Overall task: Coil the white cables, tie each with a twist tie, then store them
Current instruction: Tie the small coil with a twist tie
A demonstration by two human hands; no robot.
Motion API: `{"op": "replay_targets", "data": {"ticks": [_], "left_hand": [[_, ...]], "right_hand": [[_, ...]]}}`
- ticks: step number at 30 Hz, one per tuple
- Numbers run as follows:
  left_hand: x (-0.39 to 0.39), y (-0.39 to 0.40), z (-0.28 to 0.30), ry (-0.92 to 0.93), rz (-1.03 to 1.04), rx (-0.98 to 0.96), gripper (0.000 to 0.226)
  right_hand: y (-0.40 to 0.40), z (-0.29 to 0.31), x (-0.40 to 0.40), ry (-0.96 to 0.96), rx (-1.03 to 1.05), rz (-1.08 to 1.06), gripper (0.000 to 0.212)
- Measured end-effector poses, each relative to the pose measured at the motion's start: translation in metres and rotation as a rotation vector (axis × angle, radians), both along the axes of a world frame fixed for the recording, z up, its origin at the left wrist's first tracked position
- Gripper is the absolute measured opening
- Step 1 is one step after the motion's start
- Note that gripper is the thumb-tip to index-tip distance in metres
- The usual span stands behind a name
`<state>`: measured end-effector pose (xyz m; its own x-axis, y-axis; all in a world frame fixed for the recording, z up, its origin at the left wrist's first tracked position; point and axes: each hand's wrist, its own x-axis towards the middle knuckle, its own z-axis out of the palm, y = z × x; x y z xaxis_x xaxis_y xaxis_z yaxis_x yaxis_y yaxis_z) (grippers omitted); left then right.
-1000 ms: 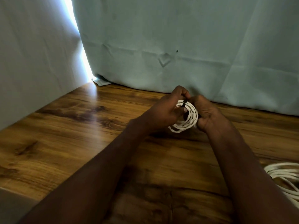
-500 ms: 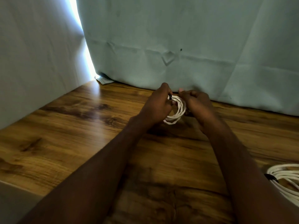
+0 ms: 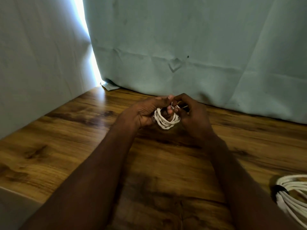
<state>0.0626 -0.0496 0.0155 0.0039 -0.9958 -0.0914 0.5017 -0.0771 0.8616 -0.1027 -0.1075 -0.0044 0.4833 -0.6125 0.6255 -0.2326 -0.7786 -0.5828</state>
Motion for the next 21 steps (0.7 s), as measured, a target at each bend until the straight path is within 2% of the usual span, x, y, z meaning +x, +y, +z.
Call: {"op": "replay_targets", "data": {"ticks": [2,5,8,11,14,16,19,21], "left_hand": [[-0.004,-0.002,-0.001,0.033,0.054,0.109,0.028],[-0.01,-0.002,-0.002,-0.052,0.136,0.16,0.033],[-0.014,-0.003,-0.006,-0.183,0.247,0.158,0.034],[-0.017,-0.011,-0.013,-0.438,0.402,0.131,0.04],[-0.019,-0.015,-0.017,-0.633,0.478,0.114,0.034],[-0.019,-0.015,-0.017,-0.658,0.472,0.099,0.029],[-0.016,-0.018,-0.018,-0.609,0.479,0.115,0.021],[-0.014,-0.019,-0.019,-0.612,0.492,0.119,0.019]], "right_hand": [[0.0,-0.002,0.0,0.044,-0.085,-0.032,0.03],[0.001,-0.003,-0.001,0.099,-0.184,-0.075,0.047],[0.003,-0.002,0.003,0.119,-0.218,-0.086,0.05],[0.006,-0.001,0.007,0.008,-0.074,-0.012,0.038],[0.005,0.0,0.007,-0.123,0.15,0.029,0.01],[0.0,0.0,0.004,-0.134,0.179,0.072,0.012],[-0.005,0.004,-0.005,-0.02,0.24,0.179,0.021],[-0.004,0.006,-0.009,0.017,0.294,0.225,0.019]]}}
